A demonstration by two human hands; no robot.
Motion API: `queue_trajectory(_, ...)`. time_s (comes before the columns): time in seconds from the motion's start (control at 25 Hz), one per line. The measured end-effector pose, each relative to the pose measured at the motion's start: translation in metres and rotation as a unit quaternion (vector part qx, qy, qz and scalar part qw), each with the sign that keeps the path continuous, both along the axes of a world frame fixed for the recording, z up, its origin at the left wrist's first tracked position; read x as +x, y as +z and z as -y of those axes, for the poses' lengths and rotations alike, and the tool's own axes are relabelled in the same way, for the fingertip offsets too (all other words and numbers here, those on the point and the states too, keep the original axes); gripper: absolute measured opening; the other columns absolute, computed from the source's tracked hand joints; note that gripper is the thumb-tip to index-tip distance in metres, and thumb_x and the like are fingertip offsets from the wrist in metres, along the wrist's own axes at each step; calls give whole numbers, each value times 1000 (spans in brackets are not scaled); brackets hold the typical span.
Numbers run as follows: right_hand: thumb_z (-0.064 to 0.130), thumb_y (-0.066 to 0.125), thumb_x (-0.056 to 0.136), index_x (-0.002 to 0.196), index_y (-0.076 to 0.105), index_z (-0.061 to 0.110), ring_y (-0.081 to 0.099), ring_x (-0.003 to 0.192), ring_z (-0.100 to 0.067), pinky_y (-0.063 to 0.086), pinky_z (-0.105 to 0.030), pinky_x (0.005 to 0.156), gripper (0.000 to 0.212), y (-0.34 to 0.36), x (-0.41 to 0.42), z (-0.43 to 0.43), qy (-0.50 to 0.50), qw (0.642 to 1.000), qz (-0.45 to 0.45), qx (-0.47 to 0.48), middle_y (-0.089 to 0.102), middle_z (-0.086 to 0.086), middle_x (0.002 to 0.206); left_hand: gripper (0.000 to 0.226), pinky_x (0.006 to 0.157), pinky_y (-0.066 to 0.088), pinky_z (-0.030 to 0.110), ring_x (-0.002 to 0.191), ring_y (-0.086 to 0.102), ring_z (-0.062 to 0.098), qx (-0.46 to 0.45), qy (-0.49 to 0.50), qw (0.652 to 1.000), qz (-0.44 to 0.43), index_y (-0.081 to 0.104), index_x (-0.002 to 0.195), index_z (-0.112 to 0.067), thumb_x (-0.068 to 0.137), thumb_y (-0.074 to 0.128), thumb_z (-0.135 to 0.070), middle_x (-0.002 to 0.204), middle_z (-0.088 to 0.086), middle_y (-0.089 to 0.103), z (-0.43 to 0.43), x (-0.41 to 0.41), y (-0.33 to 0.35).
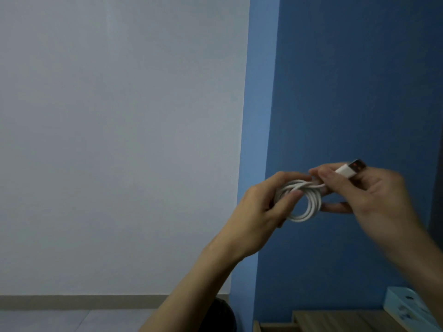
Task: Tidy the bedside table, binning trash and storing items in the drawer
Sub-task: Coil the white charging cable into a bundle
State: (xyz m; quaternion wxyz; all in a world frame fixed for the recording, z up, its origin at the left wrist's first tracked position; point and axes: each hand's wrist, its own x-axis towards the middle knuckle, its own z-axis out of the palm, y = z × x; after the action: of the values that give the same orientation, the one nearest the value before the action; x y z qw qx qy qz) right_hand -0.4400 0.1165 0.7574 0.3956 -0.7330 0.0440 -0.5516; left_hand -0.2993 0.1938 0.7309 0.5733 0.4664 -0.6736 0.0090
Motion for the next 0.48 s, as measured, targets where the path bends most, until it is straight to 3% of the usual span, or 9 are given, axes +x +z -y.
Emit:
queue_trajectory(0.08,61,64,56,70,74,28,56,53,-7,53,-21,46,38,3,-2,4,-29,999,-14,-32,60,5,56,18,52,42,24,54,45,10,-6,-7,1000,-10,63,109,-17,95,51,-17,68,-6,55,0,3,-1)
queue_trajectory(0.2,49,68,57,71,73,21,48,49,-5,52,-21,45,32,-1,-1,9,11,1000,-24,13,45,3,51,18,52,42,26,57,46,15,-14,-10,1000,-25,65,106,-17,95,51,-18,71,8,57,2,5,-4)
queue_trajectory(0.32,53,74,54,78,74,16,57,59,-6,53,-21,54,44,-5,-3,11,145,986,-17,81,57,3,60,16,52,41,26,57,45,16,-18,5,999,-49,66,103,-16,95,52,-19,68,8,53,7,7,-7)
queue_trajectory(0.4,62,62,61,81,75,10,62,64,-9,53,-20,56,58,-6,-5,13,229,960,-17,159,64,-2,66,15,52,40,28,58,44,18,-25,8,998,-62,66,101,-17,95,52,-19,67,6,52,10,10,-6)
queue_trajectory(0.48,59,54,67,76,77,10,64,62,-8,52,-18,54,54,-8,-6,15,242,949,-25,200,67,-3,65,15,51,39,31,58,43,23,-35,16,997,-62,66,100,-18,94,53,-21,66,11,52,14,12,-6)
